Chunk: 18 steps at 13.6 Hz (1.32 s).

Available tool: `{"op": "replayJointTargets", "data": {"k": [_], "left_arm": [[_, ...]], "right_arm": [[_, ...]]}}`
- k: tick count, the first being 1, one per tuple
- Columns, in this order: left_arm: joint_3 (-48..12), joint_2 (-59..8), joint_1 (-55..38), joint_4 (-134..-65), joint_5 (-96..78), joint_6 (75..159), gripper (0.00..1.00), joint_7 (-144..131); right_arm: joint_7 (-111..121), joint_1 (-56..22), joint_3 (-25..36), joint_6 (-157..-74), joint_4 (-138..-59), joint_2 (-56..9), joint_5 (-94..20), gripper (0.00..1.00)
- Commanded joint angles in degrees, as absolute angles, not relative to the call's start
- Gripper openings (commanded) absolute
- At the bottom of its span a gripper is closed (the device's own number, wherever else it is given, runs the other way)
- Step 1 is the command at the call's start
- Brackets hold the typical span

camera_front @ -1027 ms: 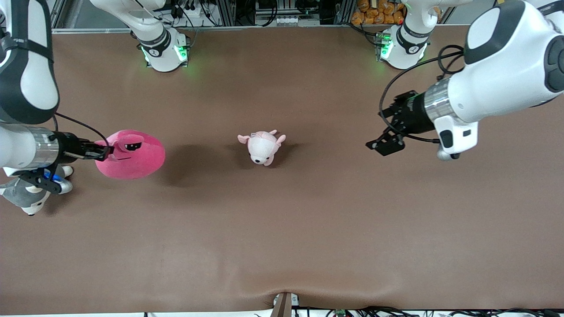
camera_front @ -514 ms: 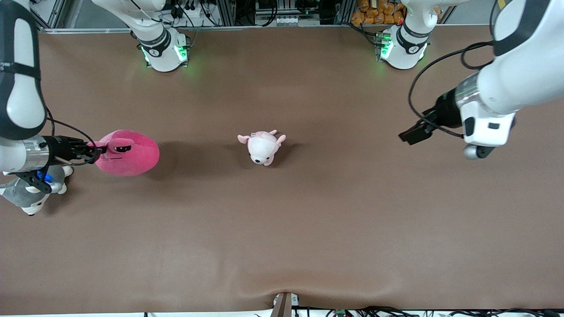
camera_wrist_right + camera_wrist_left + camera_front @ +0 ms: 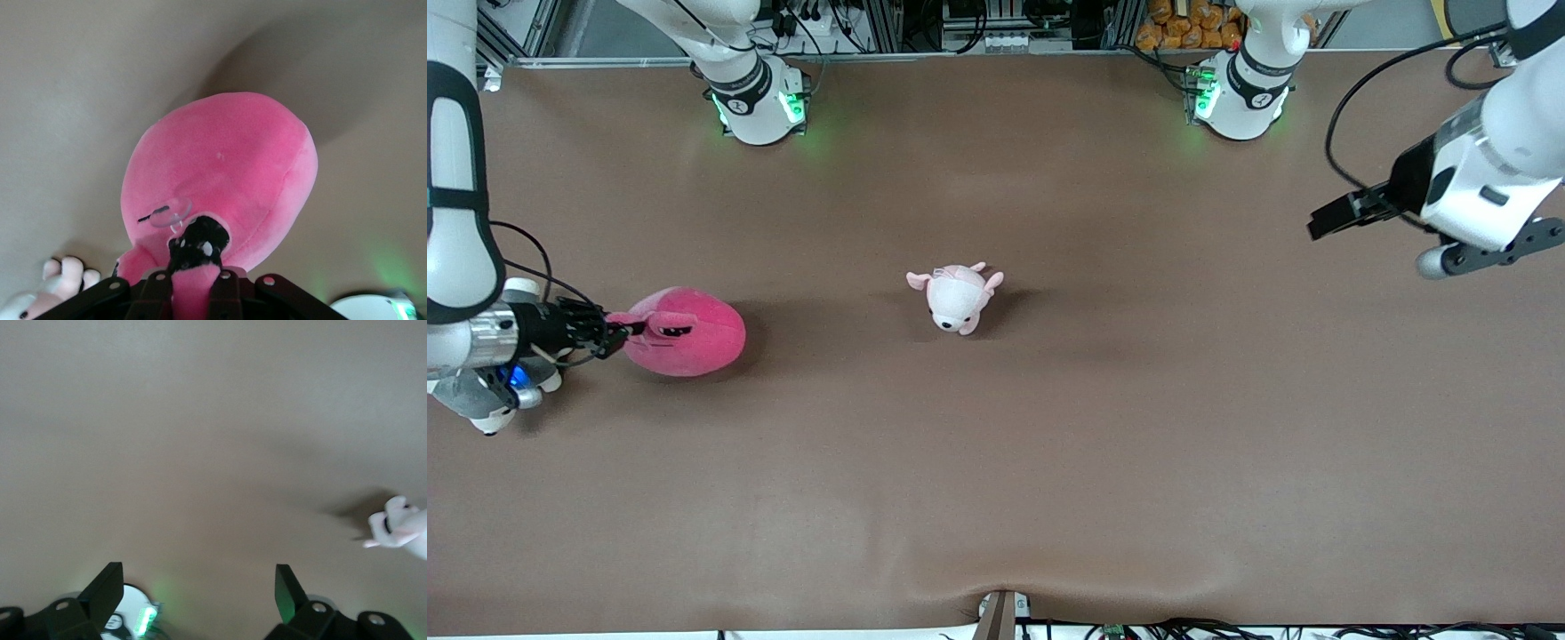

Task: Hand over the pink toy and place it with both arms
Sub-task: 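Lower the pink toy onto the table and open the right gripper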

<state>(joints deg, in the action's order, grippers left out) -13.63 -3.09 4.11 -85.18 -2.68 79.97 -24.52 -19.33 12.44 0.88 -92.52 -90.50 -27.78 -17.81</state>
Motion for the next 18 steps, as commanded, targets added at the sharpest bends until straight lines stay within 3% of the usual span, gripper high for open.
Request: {"op": "replayJointTargets", "data": {"k": [1,4,5,7,8,14,18], "left_arm": [[-8.1,6.6,-0.2,-95.9,-1.5,84.5,1.00,-20.7],[-6.9,11.1,-3.4,-100.9,2.2,86.8,1.00,-19.0],[-5.8,11.9,-4.5,-101.1,2.2,86.7,1.00,-18.3],[-2.6,12.2,-7.2,-101.2,2.2,86.7,1.00,-17.1],[-2.6,11.9,-6.9,-100.7,2.2,86.7,1.00,-16.5],[-2.5,10.9,-5.4,-98.5,2.2,86.3,1.00,-14.5],[-2.3,9.0,-3.4,-95.4,2.2,86.2,1.00,-14.1]], "right_arm": [[-15.7,14.3,-0.3,-94.6,-90.1,-30.5,-20.4,0.00],[-15.3,14.2,-0.3,-96.2,-90.0,-31.7,-20.5,0.00],[-14.5,14.2,-0.3,-96.2,-90.0,-31.7,-20.5,0.54],[-13.6,13.8,-0.3,-96.4,-89.8,-31.6,-20.5,0.79],[-12.9,13.7,-0.3,-96.5,-89.9,-31.6,-20.1,1.00],[-1.3,13.7,-0.3,-95.9,-88.0,-30.4,-19.8,1.00],[3.3,13.4,-0.4,-95.7,-87.1,-25.7,-18.6,1.00]]}}
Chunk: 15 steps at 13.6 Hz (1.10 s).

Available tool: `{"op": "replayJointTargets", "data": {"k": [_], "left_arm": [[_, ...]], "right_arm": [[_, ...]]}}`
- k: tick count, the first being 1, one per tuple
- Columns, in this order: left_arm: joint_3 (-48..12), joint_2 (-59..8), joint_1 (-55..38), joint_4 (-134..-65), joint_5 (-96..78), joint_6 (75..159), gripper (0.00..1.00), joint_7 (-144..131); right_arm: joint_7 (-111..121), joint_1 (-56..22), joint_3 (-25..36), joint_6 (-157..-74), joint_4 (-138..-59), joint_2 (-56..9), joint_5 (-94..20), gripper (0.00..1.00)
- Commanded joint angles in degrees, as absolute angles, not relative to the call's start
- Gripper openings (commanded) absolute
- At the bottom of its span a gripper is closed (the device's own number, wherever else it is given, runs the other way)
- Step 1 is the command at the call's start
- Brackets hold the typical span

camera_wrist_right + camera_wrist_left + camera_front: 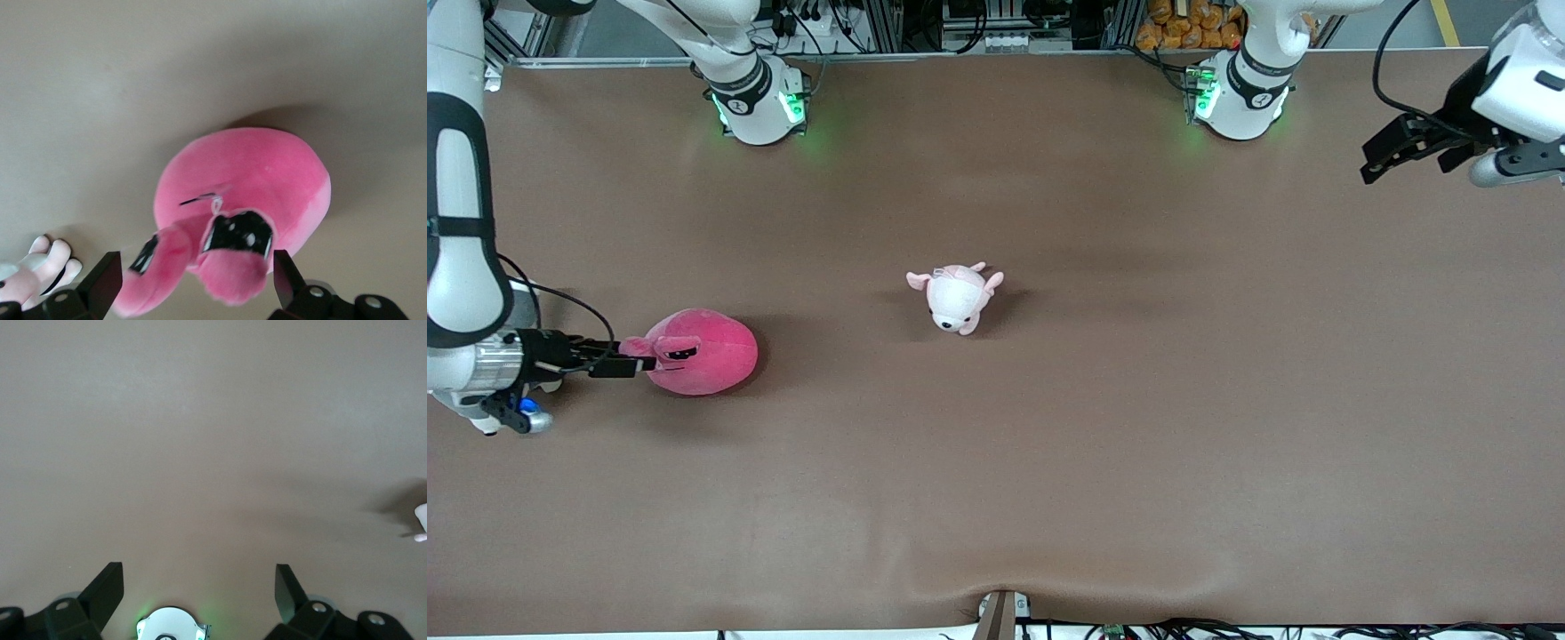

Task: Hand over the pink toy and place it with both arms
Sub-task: 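Lower the pink toy onto the table and open the right gripper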

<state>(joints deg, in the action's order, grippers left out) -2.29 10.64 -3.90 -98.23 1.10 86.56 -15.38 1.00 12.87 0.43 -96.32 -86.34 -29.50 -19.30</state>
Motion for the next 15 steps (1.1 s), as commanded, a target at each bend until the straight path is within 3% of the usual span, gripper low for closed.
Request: {"op": "replayJointTargets", "data": {"k": [1,9,15], "left_arm": [[-2.3,8.4,-3.4,-94.1,2.2,86.2,1.00,-14.1],[-2.1,6.6,-3.3,-91.7,2.2,85.6,1.00,-14.1],[-2.0,6.5,-3.5,-91.2,2.3,85.6,1.00,-14.2]], "right_arm": [[3.6,13.1,-0.6,-95.7,-87.0,-24.2,-17.7,1.00],[11.4,6.9,-1.1,-91.1,-86.9,-11.1,-6.7,1.00],[11.8,3.9,-0.8,-91.2,-96.8,2.1,-5.0,1.00]]}}
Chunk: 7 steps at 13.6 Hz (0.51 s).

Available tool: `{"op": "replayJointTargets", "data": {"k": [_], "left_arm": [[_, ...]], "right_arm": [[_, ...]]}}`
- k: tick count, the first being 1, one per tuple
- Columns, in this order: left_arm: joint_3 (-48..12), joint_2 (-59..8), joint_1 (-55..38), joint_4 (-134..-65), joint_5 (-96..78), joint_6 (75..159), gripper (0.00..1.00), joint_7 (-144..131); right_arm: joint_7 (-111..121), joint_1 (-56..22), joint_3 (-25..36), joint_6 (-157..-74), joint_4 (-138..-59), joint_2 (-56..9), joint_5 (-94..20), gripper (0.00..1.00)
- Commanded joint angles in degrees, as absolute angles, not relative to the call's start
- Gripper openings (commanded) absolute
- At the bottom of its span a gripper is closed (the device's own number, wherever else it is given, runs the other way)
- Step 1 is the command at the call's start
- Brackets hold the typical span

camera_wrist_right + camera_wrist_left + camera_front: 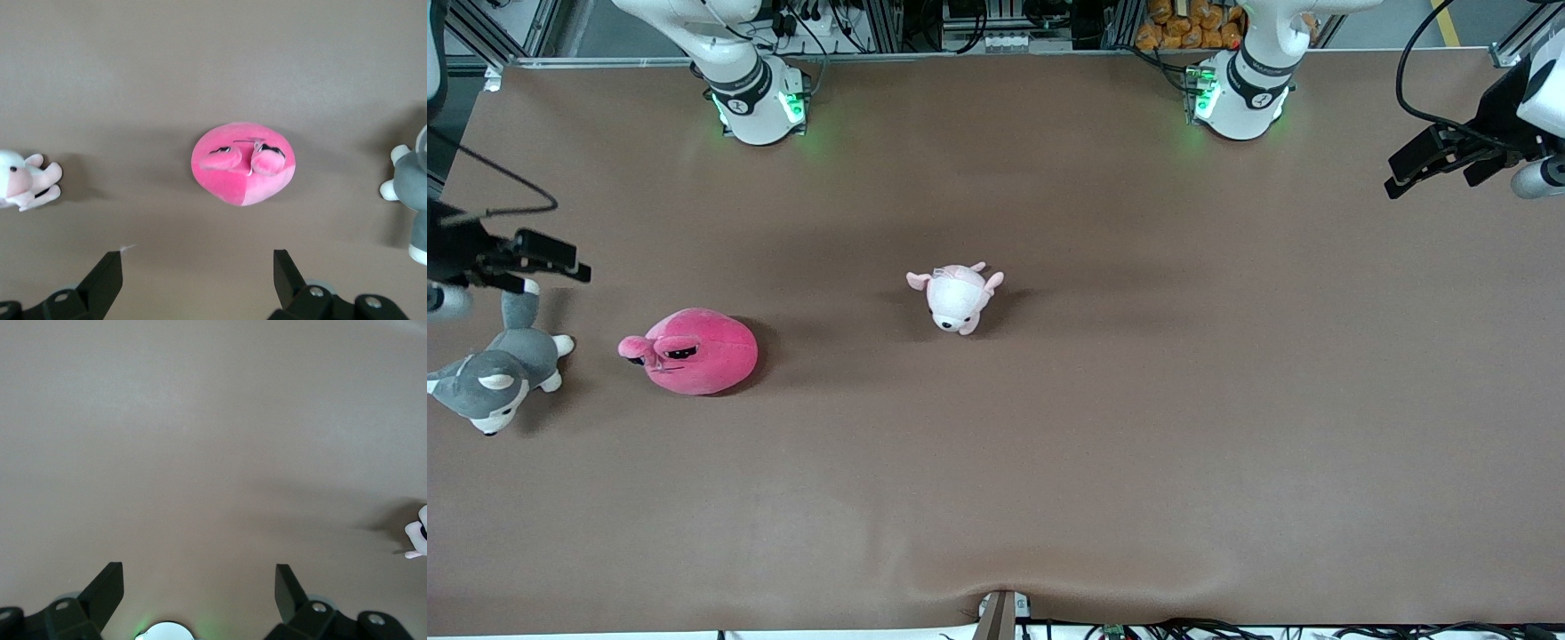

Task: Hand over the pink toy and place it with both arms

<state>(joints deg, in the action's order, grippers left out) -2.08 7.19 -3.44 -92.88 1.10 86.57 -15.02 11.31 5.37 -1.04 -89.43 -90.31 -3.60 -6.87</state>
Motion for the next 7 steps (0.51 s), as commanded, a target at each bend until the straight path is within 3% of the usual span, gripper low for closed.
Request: {"op": "replayJointTargets", "data": {"k": [1,7], "left_arm": [[-2.1,6.5,-3.5,-91.2,2.3,85.6,1.00,-14.2],[-2.0,6.6,-3.5,-91.2,2.3,85.3,1.00,-14.1]], "right_arm": [[11.7,2.9,-0.5,-91.4,-97.3,3.0,-4.9,1.00],[11.5,-5.1,7.4,-91.1,-97.6,4.5,-4.5,1.00]]}}
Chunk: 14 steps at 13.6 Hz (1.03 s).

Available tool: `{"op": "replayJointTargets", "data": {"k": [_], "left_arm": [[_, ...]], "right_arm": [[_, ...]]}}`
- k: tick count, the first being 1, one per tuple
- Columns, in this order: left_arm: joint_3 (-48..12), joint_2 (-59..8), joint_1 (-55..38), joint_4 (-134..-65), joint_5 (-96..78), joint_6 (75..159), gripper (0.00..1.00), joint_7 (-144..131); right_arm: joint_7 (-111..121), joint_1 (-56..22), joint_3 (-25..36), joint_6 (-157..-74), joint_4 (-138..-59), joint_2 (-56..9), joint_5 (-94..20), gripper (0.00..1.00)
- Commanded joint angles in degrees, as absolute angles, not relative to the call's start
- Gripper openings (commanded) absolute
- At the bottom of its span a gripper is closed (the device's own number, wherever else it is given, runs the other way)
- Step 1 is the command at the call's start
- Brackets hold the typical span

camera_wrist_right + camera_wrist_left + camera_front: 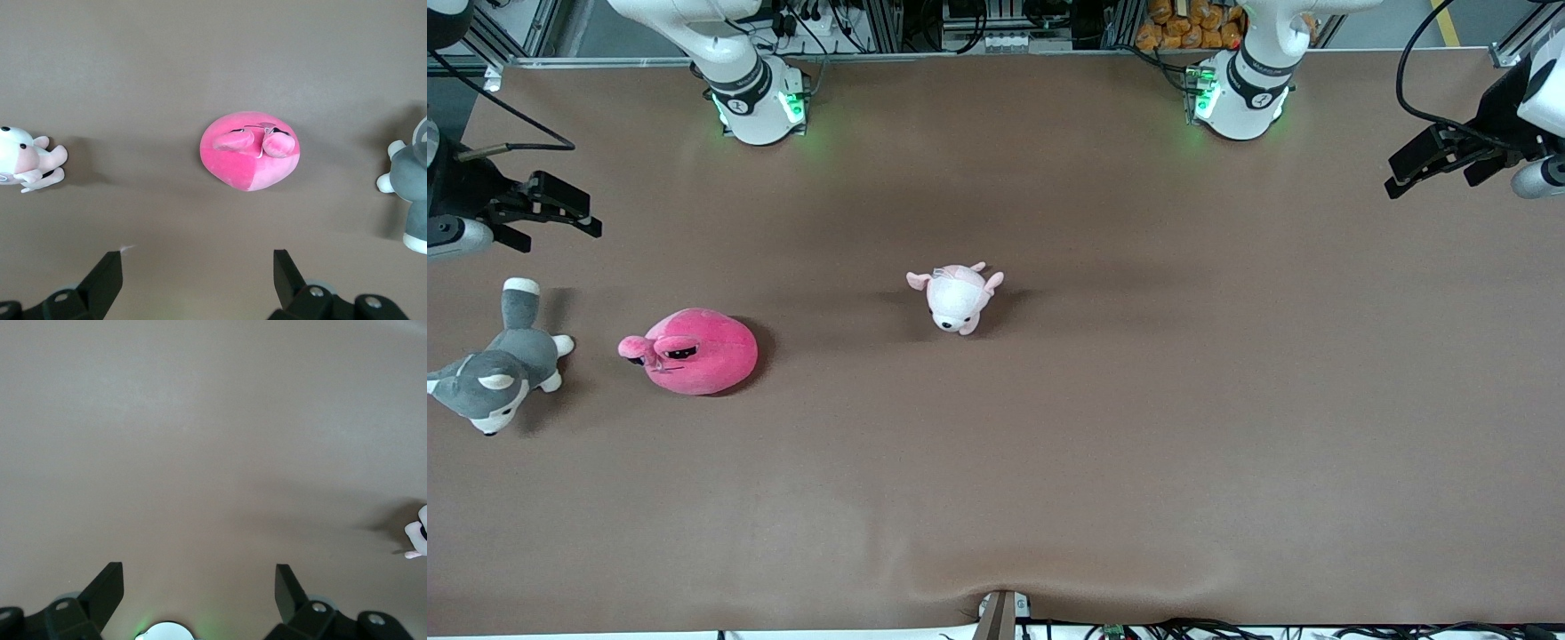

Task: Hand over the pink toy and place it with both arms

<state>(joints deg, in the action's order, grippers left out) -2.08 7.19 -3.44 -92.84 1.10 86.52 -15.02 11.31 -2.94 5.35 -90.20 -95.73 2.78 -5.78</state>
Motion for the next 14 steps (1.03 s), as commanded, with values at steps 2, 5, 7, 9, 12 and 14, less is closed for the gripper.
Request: {"op": "replayJointTargets", "data": {"k": [2,5,7,9,12,14], "left_arm": [[-2.0,6.6,-3.4,-91.2,2.3,85.1,1.00,-14.2],[-2.1,6.5,-2.5,-91.2,2.3,85.0,1.00,-12.7],[-2.1,6.5,-1.9,-91.4,2.3,85.0,1.00,-10.0],[-2.1,6.5,-1.3,-91.2,2.3,84.2,1.00,-8.1],[-2.2,6.5,-1.5,-91.6,2.5,82.6,1.00,-7.6],[-2.3,6.2,-1.3,-91.7,2.5,82.5,1.00,-7.5]], "right_arm": [[11.3,-5.3,7.4,-91.5,-97.6,5.0,-1.7,1.00],[11.3,-5.1,7.4,-91.5,-97.6,5.6,0.0,1.00],[10.6,-5.1,7.4,-91.2,-97.5,5.8,0.0,1.00],[9.7,-4.8,7.4,-92.1,-97.3,5.1,0.1,1.00],[9.7,-4.2,7.4,-92.6,-96.5,4.7,-0.2,1.00],[9.4,-3.2,7.3,-92.4,-95.5,4.4,-0.5,1.00]]}}
